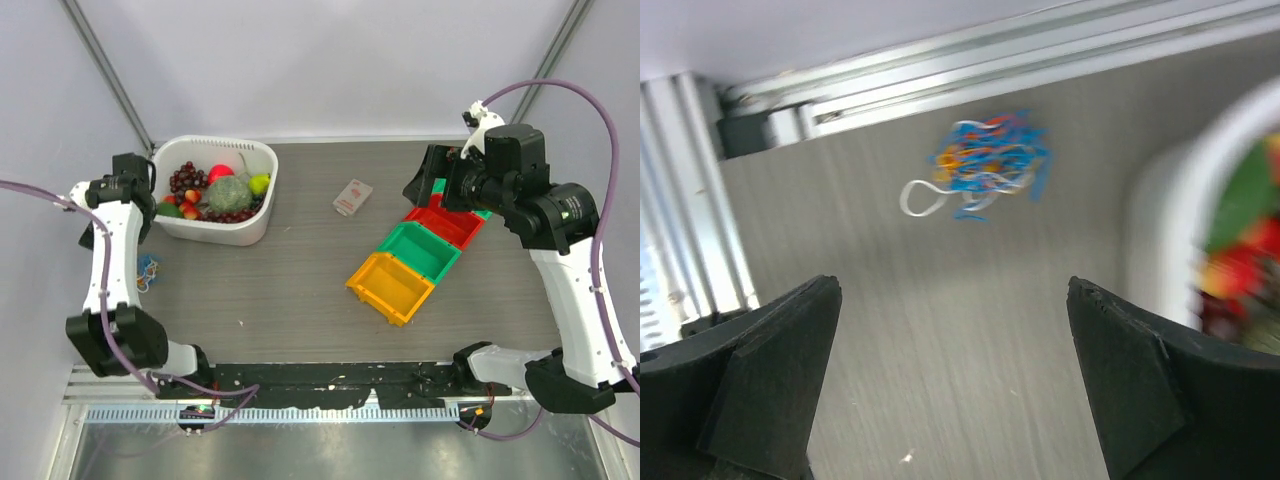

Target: Untangle the cables

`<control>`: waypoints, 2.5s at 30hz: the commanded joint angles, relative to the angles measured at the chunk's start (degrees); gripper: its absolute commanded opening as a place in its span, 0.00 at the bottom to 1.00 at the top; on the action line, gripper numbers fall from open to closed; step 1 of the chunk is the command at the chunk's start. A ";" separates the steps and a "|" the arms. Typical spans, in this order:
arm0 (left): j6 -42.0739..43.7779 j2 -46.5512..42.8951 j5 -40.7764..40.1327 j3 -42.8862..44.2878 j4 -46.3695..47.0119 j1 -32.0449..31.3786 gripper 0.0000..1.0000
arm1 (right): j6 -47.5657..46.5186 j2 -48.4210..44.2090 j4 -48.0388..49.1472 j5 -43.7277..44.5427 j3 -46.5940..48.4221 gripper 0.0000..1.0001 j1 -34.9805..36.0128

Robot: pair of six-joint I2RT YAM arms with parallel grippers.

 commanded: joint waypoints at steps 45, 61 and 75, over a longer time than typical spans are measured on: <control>-2.39 -23.85 49.35 -49.84 46.76 -51.70 0.85 | 11.17 8.84 26.54 -5.11 -30.72 0.93 21.35; -17.69 -34.58 44.70 -63.11 55.13 -51.27 0.83 | 13.37 18.06 41.51 -9.27 -43.39 0.43 29.96; -4.49 -6.45 44.88 -49.65 44.12 -51.36 0.80 | 10.99 26.42 49.84 -10.83 -47.77 0.38 31.28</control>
